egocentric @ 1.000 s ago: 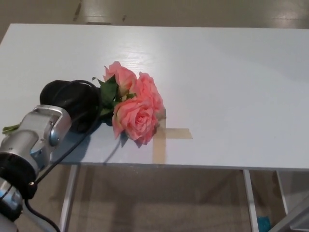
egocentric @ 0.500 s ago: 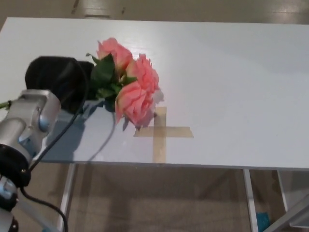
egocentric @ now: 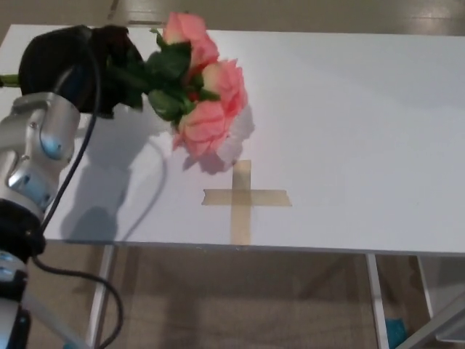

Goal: Use the left hand to pick up the rose and passes it to a human.

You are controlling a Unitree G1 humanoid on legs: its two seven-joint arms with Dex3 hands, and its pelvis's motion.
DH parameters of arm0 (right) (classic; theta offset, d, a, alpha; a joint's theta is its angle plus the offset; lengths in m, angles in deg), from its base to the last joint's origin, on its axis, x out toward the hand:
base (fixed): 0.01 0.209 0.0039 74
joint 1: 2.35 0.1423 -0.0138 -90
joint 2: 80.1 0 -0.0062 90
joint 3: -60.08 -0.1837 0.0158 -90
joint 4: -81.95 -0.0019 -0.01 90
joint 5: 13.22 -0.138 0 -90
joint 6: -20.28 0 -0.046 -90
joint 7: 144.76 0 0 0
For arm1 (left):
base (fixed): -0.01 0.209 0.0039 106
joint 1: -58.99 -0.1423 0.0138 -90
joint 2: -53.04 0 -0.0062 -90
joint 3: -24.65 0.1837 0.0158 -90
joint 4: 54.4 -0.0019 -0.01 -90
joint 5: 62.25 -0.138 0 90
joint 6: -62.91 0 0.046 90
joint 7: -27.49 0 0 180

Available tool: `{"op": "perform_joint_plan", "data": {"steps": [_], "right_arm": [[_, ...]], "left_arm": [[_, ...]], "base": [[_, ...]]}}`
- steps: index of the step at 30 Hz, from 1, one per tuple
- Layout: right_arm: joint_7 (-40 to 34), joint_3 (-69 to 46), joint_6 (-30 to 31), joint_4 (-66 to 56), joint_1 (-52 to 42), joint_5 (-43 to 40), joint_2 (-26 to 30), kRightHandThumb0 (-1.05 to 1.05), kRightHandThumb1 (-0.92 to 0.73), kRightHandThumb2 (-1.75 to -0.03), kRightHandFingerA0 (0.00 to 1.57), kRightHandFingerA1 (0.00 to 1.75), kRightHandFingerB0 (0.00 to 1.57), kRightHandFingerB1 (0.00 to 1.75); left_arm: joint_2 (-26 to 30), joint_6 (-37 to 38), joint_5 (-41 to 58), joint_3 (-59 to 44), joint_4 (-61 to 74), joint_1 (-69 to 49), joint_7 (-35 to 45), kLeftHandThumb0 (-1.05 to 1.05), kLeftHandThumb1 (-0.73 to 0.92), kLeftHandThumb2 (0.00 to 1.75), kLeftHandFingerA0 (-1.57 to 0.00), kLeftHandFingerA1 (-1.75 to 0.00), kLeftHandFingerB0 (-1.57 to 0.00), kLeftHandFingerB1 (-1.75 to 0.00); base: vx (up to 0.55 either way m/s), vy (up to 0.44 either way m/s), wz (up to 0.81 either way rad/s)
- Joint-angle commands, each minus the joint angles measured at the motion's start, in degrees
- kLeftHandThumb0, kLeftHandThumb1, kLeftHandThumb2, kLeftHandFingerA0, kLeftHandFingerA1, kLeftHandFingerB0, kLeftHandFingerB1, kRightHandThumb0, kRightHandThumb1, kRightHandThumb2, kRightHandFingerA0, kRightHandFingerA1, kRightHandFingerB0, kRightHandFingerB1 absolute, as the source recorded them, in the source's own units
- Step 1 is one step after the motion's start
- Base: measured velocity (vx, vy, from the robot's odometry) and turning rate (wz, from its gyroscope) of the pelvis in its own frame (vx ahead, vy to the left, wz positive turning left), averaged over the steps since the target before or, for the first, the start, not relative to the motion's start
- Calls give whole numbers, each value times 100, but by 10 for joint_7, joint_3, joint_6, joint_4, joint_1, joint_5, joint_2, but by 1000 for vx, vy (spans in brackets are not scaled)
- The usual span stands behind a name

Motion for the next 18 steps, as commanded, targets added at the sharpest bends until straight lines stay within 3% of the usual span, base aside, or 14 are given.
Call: {"op": "perform_joint_plan", "data": {"steps": [1, 2, 4, 7, 8, 18], "right_arm": [[10, 2, 2, 1, -3, 2, 4, -55, -79, -64, 61, 56, 47, 36], [10, 2, 2, 2, -3, 2, 4, -55, -79, -64, 61, 56, 47, 36], [9, 2, 2, 1, -4, 3, 5, -55, -79, -64, 61, 57, 47, 36], [9, 2, 2, 1, -4, 3, 5, -55, -79, -64, 61, 57, 47, 36], [8, 2, 2, 1, -3, 3, 5, -55, -79, -64, 61, 58, 48, 36], [6, 4, 3, 1, -1, 5, 5, -55, -79, -64, 61, 58, 48, 37]], "left_arm": [[-58, -21, 160, -107, 33, -10, 45, -17, 81, 65, -70, -149, -70, -105], [-74, -26, 193, -135, 42, -10, 49, -17, 81, 65, -70, -149, -70, -105], [-95, -40, 245, -180, 51, -6, 69, -15, 86, 66, -86, -143, -71, -108], [-102, -44, 245, -193, 55, -5, 77, -15, 86, 66, -86, -143, -71, -108], [-109, -54, 267, -212, 60, -2, 87, -16, 88, 66, -102, -135, -76, -102], [-141, -106, 326, -281, 88, 12, 133, -17, 83, 72, -106, -138, -77, -104]], "base": [[0, 0, 0], [0, 0, 0], [0, 0, 0], [0, 0, 0], [0, 0, 0], [0, 0, 0]]}}
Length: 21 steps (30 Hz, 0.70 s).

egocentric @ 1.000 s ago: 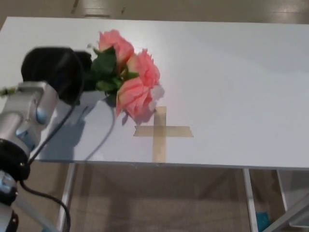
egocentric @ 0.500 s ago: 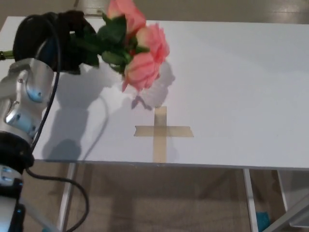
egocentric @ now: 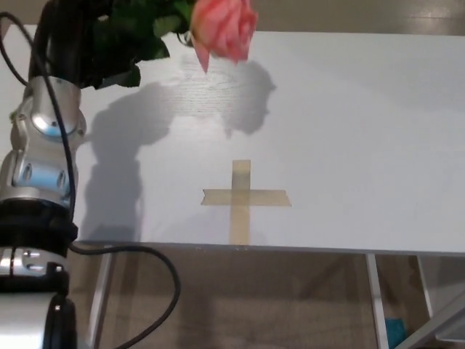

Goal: Use the left hand to pick up the rose and passes it to a human.

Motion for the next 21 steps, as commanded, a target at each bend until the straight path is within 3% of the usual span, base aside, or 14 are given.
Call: {"op": "perform_joint_plan", "data": {"steps": [1, 8, 21], "right_arm": [[6, 4, 3, 1, -5, 5, 6, -55, -79, -64, 61, 57, 48, 37], [8, 4, 3, 1, -4, 4, 6, -55, -79, -64, 61, 57, 48, 37], [12, 5, 1, 1, -2, 5, 8, -56, -79, -64, 60, 56, 47, 36]], "left_arm": [[-40, -87, 178, -85, 46, 11, 68, -17, 80, 71, -109, -142, -78, -104], [-60, -107, 203, -117, 62, 10, 73, -17, 80, 70, -110, -141, -79, -104], [-41, -87, 205, -100, 42, -5, 91, -17, 81, 67, -109, -141, -80, -103]], "base": [[0, 0, 0], [0, 0, 0], [0, 0, 0]]}}
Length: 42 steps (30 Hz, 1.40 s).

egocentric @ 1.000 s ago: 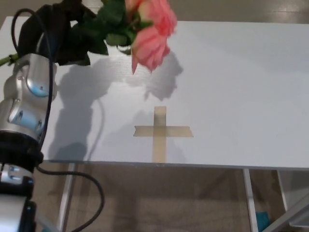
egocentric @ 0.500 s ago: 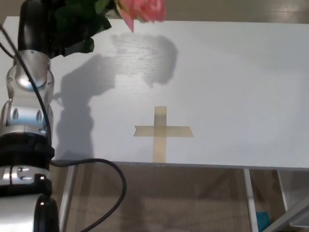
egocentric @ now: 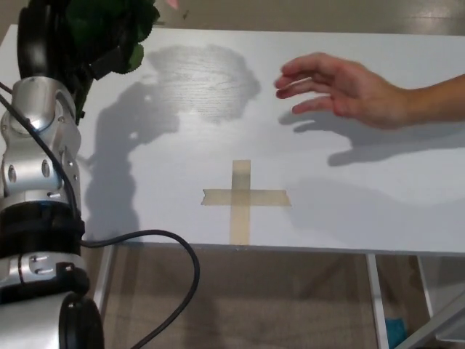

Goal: Use the left hand to pick up the rose and passes it to a human.

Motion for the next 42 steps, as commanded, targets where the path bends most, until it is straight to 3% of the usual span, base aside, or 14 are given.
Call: {"op": "perform_joint_plan", "data": {"steps": [1, 21, 27, 42], "right_arm": [[6, 4, 1, 1, -3, 5, 7, -56, -79, -64, 60, 56, 47, 36], [8, 12, 2, 1, -3, 4, 8, -56, -79, -64, 60, 56, 48, 37], [5, 11, 5, 1, 0, 3, 5, -56, -79, -64, 60, 57, 49, 37], [9, 6, -3, -2, -8, -2, 3, -56, -79, -63, 61, 56, 49, 37]], "left_arm": [[9, -9, 37, 5, -8, -3, 15, -17, 81, 67, -109, -141, -80, -103], [-15, -28, 61, 40, 3, -11, 14, -18, 79, 68, -110, -142, -82, -103], [-46, -71, 109, 40, -7, 5, 53, -18, 79, 70, -110, -145, -84, -98], [-144, -137, 157, 49, 23, 5, 34, -14, 81, 69, -112, -146, -85, -98]], "base": [[0, 0, 0], [0, 0, 0], [0, 0, 0], [0, 0, 0]]}}
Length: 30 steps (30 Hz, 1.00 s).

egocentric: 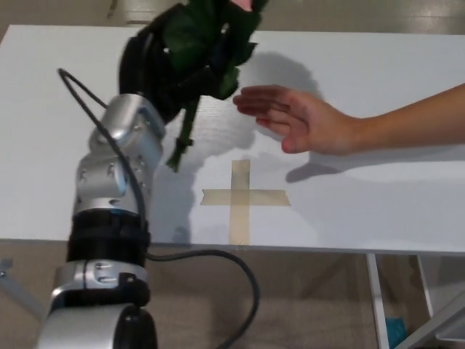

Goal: Use the left hand to pick up the rose and passes it to a human.

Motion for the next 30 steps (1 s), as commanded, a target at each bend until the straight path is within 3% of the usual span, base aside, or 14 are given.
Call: {"op": "perform_joint_plan", "data": {"steps": [1, 30], "right_arm": [[6, -1, -4, -2, -7, 0, 0, -56, -79, -63, 61, 56, 49, 37], [2, 8, 0, -5, 21, 6, -1, -55, -79, -63, 61, 57, 50, 37]], "left_arm": [[-24, -32, 34, 4, 6, 3, -3, -15, 80, 70, -113, -146, -86, -97], [-86, 1, 32, 69, -56, 7, -20, -16, 80, 71, -111, -147, -85, -100]], "base": [[0, 0, 0], [0, 0, 0]]}}
